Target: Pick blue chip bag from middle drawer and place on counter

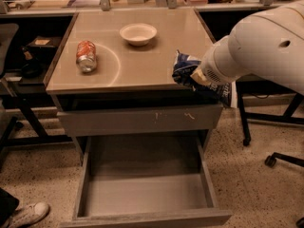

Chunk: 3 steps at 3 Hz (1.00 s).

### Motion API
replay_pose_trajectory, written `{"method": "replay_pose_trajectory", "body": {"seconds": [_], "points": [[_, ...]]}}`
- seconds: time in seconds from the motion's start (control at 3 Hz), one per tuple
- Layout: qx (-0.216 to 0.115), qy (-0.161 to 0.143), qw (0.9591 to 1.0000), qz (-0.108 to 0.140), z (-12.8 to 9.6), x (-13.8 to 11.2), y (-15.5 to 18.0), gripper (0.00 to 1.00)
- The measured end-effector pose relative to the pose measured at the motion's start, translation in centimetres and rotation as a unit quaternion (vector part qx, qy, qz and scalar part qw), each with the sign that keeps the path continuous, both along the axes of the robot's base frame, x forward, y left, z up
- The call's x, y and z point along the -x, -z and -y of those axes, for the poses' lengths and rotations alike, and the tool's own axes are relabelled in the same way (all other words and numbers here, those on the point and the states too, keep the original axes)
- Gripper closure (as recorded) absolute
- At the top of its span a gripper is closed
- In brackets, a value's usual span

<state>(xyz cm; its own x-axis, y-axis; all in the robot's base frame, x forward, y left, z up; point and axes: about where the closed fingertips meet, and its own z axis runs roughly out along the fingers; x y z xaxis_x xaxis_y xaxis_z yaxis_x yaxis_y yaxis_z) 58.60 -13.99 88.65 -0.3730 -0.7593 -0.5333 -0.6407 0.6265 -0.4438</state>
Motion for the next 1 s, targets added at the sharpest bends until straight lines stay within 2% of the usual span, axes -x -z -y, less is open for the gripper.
{"method": "replay_pose_trajectory", "body": {"seconds": [0.33,0.67,1.0], "points": [[-0.016,-0.013,0.9998,0.006,-2.7,-4.8,0.0,1.00],[-0.029,-0.039,0.9988,0.003,-7.2,-11.9,0.7,1.00],[-0.034,-0.064,0.9974,0.002,-10.7,-16.6,0.9,1.00]]}}
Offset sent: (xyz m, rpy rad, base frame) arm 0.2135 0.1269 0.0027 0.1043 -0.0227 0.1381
